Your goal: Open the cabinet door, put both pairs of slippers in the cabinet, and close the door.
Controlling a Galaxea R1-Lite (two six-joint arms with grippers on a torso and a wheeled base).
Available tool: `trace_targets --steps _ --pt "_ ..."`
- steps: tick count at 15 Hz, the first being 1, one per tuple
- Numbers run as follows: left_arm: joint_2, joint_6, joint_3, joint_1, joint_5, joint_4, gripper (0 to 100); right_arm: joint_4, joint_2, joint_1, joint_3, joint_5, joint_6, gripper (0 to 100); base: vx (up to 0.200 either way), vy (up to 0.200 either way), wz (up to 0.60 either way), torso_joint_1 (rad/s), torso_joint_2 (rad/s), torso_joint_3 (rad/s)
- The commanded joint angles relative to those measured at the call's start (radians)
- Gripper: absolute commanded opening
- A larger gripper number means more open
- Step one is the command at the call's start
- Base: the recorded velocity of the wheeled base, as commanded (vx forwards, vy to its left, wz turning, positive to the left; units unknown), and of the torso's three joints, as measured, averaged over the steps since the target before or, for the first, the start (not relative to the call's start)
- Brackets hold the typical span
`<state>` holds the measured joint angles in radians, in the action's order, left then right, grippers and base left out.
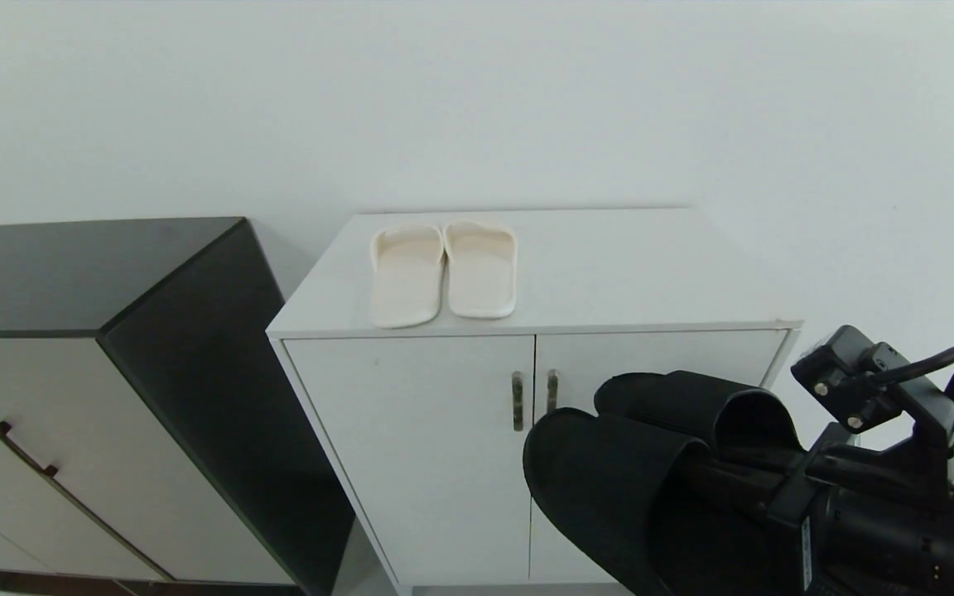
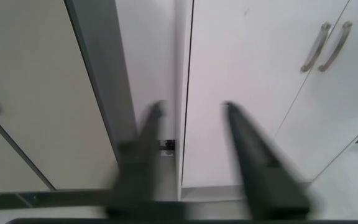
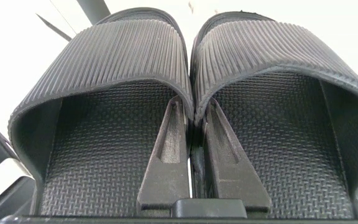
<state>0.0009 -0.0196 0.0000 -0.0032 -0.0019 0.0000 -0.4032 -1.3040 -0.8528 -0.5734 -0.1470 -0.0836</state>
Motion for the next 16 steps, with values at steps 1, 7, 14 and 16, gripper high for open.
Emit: trace_targets --steps 1,7,14,16 --pt "0.001 -0.003 0.000 0.000 0.000 -0.002 100 0.000 0.012 0.000 0.001 0.000 -0.001 0 0.000 0.000 0.00 -0.212 0.52 0.310" --pt "0.001 0.003 0.000 0.000 -0.001 0.000 100 0.000 0.012 0.000 0.023 0.001 0.001 0 0.000 0.000 0.00 -0.192 0.51 0.312" --pt "0.001 0.015 0.000 0.000 -0.001 0.000 100 0.000 0.022 0.000 0.029 0.001 0.015 0 0.000 0.000 0.00 -0.149 0.47 0.327" --pt "0.001 0.017 0.000 0.000 -0.001 0.000 100 0.000 0.017 0.000 0.033 0.001 0.016 0 0.000 0.000 0.00 -0.112 0.45 0.349"
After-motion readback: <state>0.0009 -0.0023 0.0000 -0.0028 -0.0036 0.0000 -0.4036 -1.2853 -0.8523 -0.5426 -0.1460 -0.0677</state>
